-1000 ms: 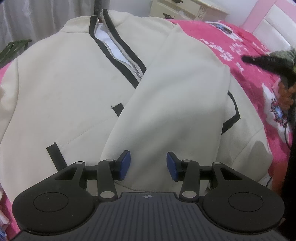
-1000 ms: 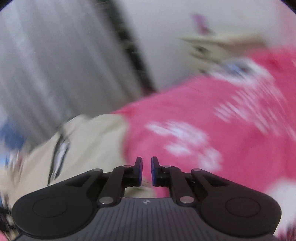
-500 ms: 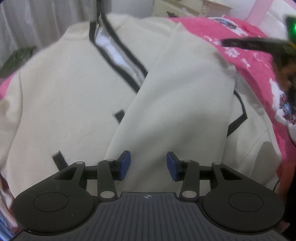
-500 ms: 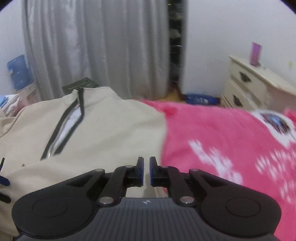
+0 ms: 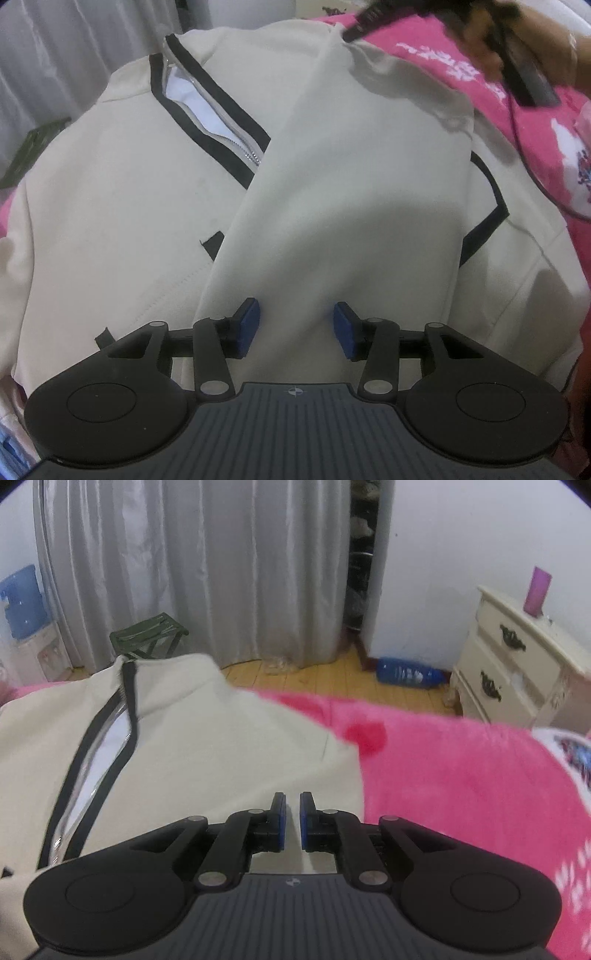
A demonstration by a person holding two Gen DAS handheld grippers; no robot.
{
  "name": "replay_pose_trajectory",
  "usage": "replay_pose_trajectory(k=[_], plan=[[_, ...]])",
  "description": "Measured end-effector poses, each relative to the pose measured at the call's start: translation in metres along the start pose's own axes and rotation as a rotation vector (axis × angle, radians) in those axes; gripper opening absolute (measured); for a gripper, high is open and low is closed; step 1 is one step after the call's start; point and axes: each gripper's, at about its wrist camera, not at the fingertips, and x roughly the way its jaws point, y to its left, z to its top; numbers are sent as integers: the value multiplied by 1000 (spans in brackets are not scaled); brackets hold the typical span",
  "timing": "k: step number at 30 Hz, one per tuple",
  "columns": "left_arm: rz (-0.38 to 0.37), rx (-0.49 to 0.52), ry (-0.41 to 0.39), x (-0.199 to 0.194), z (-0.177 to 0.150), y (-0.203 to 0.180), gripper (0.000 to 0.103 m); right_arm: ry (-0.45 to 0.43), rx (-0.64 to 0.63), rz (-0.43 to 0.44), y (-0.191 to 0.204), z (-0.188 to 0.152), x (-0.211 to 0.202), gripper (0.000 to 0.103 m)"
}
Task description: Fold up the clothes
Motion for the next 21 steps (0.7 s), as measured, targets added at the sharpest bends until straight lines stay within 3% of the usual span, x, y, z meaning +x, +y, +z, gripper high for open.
replay_pose_trajectory(k=[4,8,12,16,17,21], plan=[[9,-7,22,0,2,-2,47,59,48,-26,-16,5,41,6],[17,-14,47,1,6,-2,47,1,52,-31,-18,12,23,10],[21,-18,59,3,7,-2,48,13,29,105,-6,5,-17,10],[32,-15,69,3,9,-5,48,93,-50,265,21,-18,-46,28],[35,-15,71,3,9,-5,48,107,-84,285,30,-26,-48,28],[45,-18,78,3,10,-6,48,191,-189,219,58,-57,-25,28]])
